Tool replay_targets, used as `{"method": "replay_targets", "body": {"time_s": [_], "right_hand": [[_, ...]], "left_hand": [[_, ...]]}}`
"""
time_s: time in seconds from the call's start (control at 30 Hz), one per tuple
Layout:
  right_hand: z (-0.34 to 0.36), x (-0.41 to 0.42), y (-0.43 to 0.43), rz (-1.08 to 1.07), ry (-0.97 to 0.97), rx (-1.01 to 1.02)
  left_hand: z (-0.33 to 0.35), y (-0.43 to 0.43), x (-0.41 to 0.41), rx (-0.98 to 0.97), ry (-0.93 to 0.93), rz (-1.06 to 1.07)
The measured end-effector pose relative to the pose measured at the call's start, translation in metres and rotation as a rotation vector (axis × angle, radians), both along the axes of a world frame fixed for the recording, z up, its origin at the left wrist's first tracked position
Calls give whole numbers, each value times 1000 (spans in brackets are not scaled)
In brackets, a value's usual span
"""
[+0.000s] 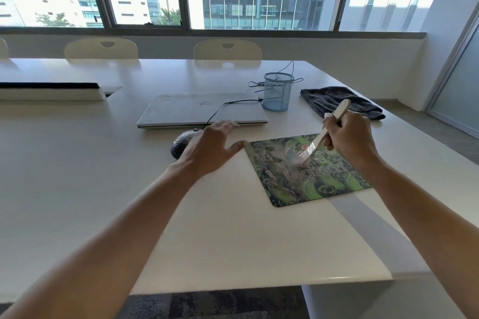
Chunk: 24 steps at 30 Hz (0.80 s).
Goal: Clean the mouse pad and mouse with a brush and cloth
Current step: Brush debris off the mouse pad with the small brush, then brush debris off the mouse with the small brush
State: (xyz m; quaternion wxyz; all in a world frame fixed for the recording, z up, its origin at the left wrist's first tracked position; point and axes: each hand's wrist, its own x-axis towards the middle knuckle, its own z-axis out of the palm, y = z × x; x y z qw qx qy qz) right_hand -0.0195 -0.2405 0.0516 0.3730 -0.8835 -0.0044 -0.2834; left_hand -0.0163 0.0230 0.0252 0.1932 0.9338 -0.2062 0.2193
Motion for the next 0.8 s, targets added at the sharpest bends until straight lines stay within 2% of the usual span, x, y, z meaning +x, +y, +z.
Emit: {"method": "replay_targets", "body": {"time_s": [0.07, 0.13, 0.3, 0.4, 0.53, 0.8], "right_hand": [[2, 3, 8, -2, -18, 88], [3, 6, 22, 25, -24, 188], [6, 14, 74, 164, 39, 389], [12, 18, 101, 220, 95, 486], [16, 20, 121, 282, 160, 600], [11, 26, 121, 277, 218, 691]], "left_hand": [[10, 21, 3, -122, -26, 45], [15, 50, 7, -204, 41, 89], [14, 108, 9, -261, 434, 30], [14, 121, 14, -233, 586, -43], [13, 124, 24, -167, 660, -113], [5, 114, 39, -201, 784, -226]]}}
